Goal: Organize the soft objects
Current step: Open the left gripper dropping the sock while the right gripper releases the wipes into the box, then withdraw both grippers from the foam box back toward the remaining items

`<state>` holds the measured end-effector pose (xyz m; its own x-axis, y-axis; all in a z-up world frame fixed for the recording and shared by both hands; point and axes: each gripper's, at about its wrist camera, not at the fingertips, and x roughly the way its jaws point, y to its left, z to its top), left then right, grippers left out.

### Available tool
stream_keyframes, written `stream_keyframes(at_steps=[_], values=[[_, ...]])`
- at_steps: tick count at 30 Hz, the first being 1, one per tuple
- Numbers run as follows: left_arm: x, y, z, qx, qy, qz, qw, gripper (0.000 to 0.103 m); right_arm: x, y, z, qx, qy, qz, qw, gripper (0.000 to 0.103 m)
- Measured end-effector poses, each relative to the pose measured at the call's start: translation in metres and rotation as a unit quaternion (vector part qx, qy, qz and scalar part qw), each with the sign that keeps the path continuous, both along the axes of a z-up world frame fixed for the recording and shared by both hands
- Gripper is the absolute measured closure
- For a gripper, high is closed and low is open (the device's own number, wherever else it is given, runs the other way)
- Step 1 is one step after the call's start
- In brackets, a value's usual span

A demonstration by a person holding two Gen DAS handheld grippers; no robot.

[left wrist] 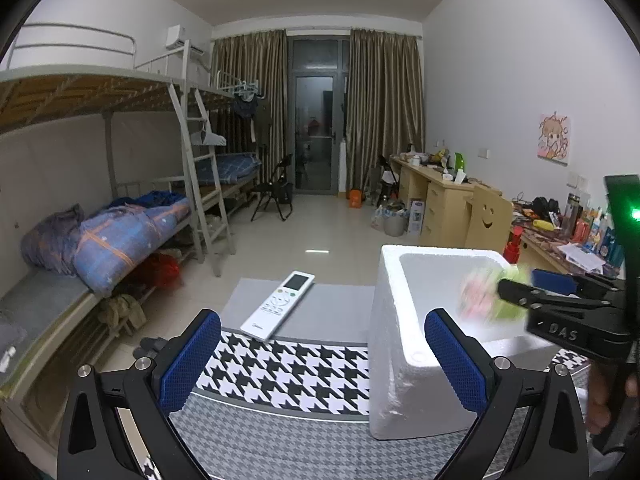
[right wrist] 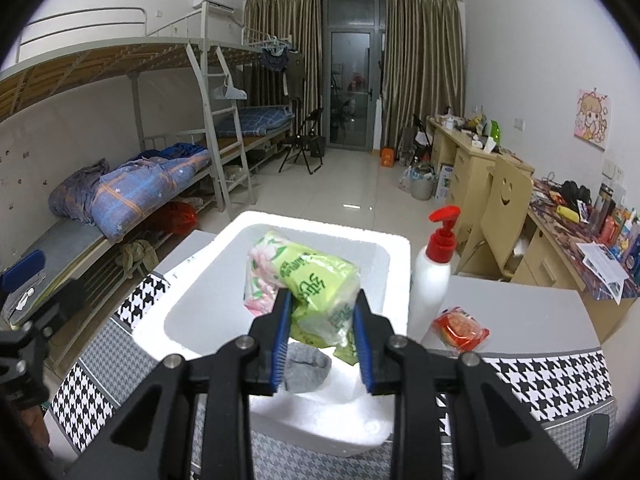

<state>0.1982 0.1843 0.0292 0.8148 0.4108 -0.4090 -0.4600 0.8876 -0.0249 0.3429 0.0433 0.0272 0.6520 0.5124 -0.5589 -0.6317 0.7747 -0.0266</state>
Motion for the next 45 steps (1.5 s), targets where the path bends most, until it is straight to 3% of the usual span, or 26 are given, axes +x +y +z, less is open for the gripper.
stream_keyframes(at_steps=[3,14,26,45], values=[[0.0,-0.001,-0.003,0.0,0.002,0.0,1.0,0.001,0.005,0.0,-0.005,-0.002,0.003,-0.005,1.0,0.025],[-0.006,-0.006,-0.008,-0.007,0.003,-0.004,1.0,0.001,-0.01,-0.014,0.003,0.01,-0.009,0.011,1.0,0.025],[-0.028,-0.043,0.0,0.004,-0.014,-0.024,0.9996,0.001,-0.05,-0.053,0.021,0.047,-0.041,0.009,0.998,0.007],[-0.061,-0.078,-0.002,-0.005,-0.04,-0.041,0.9983,0.001,-0.096,-0.095,0.014,0.077,-0.059,0.001,0.995,0.007]])
